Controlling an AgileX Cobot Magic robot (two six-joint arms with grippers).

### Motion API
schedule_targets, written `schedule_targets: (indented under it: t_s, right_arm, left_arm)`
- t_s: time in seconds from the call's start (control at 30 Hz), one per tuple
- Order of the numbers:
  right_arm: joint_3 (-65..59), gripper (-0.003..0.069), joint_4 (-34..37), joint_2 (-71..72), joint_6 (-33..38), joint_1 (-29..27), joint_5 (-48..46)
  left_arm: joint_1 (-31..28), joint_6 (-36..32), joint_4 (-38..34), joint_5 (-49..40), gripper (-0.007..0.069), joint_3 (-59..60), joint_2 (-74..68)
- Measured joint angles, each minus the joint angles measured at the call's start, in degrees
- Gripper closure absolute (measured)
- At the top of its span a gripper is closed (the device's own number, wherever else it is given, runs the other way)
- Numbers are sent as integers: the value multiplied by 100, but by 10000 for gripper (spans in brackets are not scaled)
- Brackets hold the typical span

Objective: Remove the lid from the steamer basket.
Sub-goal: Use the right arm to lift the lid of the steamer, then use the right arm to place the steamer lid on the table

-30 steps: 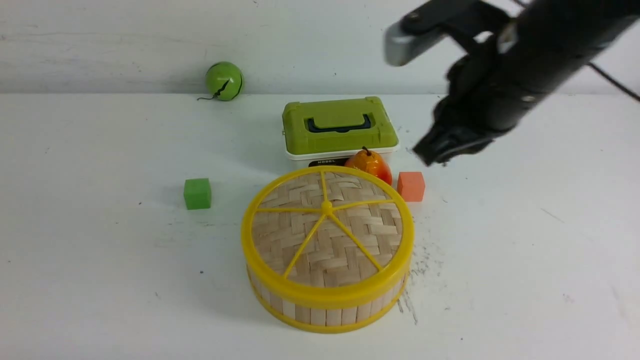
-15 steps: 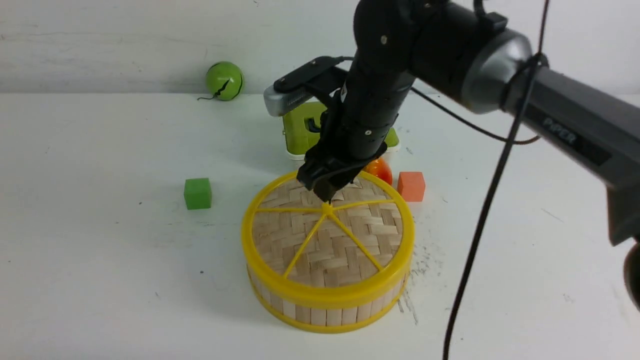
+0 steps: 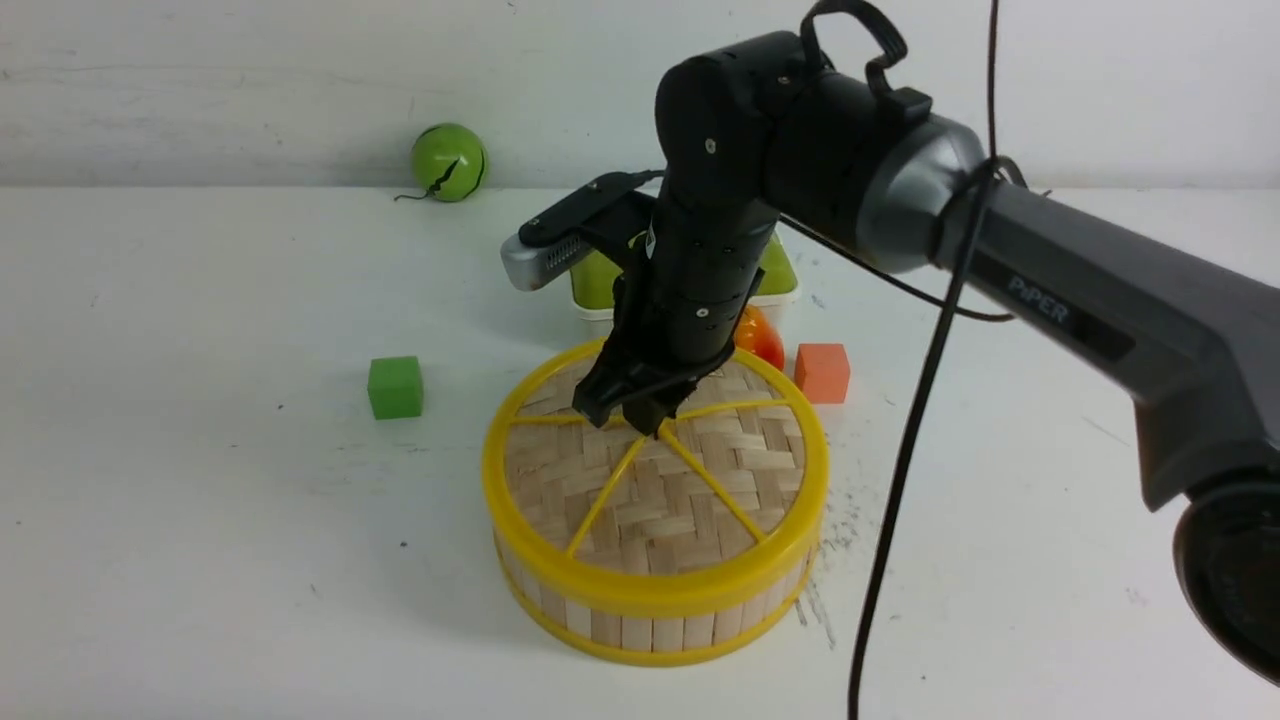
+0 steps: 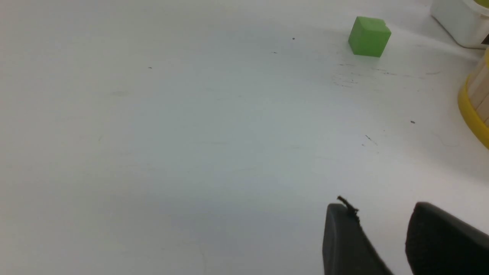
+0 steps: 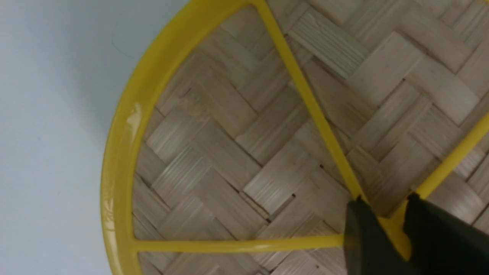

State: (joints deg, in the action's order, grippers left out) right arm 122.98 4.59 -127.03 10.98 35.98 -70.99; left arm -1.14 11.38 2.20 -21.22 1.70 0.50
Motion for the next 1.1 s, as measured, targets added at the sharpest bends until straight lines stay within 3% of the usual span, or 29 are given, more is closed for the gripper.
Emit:
schedule_targets:
  t_s: [0.3, 0.43, 0.5, 0.63, 0.67, 0.8, 1.1]
  right_arm:
    - [-85, 554, -92, 900, 0, -42, -41]
    - [-613, 554, -30, 2045, 0, -443, -24]
    - [-1560, 554, -57, 2823, -7, -1067, -24]
    - [-2700, 554, -141, 3391, -148, -1794, 28]
    - [-3437, 554, -161, 3634, -285, -2227, 291]
    - [-4513, 554, -161, 3753, -531, -2779, 1207]
    - [-5132, 554, -89, 2998, -614, -2868, 2508]
  left_arm:
    - [0, 0, 0, 0, 386, 0, 0]
    - [0, 0, 0, 0, 386, 0, 0]
    - [0, 0, 0, 0, 386, 0, 0]
    - [0, 0, 0, 0, 385, 0, 0]
    - [0, 0, 0, 0, 385, 0, 0]
    - [0, 0, 0, 0, 385, 0, 0]
    - [0, 0, 0, 0, 385, 0, 0]
